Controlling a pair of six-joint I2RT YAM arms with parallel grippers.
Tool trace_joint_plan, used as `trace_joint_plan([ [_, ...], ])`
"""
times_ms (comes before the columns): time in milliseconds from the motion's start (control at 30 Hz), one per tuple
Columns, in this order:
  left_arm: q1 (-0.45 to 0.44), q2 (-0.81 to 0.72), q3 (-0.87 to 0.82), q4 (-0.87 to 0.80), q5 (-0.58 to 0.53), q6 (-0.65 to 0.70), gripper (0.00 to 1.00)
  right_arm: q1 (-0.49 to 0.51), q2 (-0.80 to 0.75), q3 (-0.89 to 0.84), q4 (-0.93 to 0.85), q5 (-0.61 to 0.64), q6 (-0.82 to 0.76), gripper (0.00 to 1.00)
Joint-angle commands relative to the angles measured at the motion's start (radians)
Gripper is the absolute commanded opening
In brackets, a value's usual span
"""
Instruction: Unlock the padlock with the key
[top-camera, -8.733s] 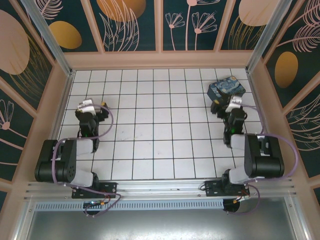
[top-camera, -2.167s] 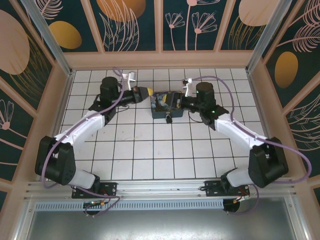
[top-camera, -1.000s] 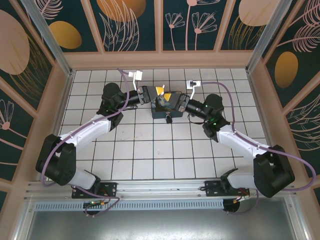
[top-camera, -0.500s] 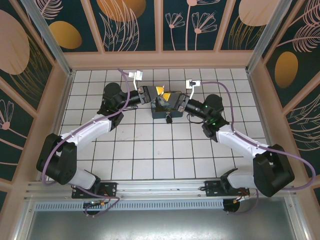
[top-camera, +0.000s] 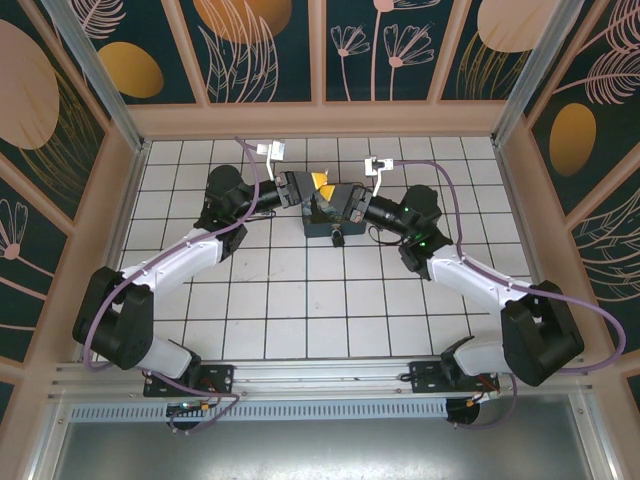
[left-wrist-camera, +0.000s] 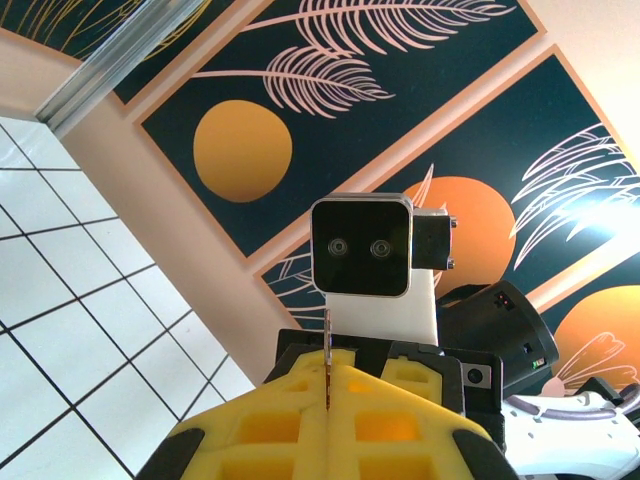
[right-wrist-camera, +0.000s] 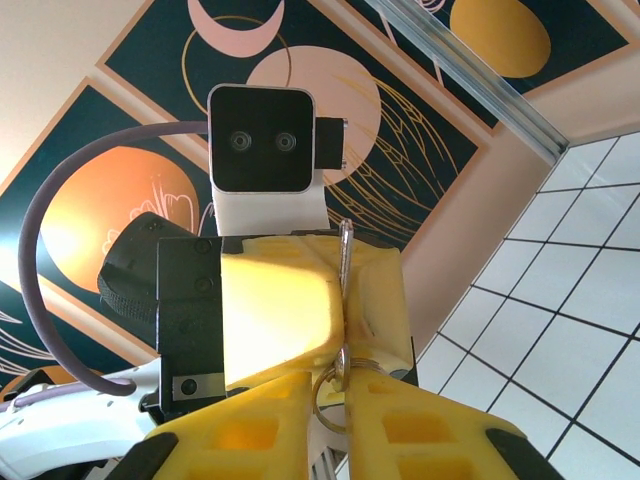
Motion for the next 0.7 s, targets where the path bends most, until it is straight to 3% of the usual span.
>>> trace_joint_plan([
  [0,-0.006,-0.010,-0.002,0.033,0.010,-0.002,0.00,0.010,-0.001,0.027,0.066,0.015,-0.018,0.15],
  [100,-0.005,-0.010,-0.013,0.048,0.011,-0.015,0.00,0.010,-0.004,0.030,0.062,0.006,-0.035,0.10],
  [233,-0.006,-0.016,-0.025,0.038,-0.007,-0.008,0.15,0.010,-0.032,0.016,0.029,-0.003,-0.069,0.06],
  [533,-0.003,-0.016,-0.013,-0.032,-0.023,0.039,0.26,-0.011,-0.097,-0.030,-0.062,-0.006,-0.105,0.00],
  [600,0.000,-0.028,0.000,-0.094,-0.039,0.078,0.40,-0.012,-0.107,-0.032,-0.094,-0.023,-0.118,0.00],
  [667,0.009,-0.035,0.009,-0.151,-0.042,0.114,0.44,-0.012,-0.119,-0.028,-0.148,-0.039,-0.146,0.00],
])
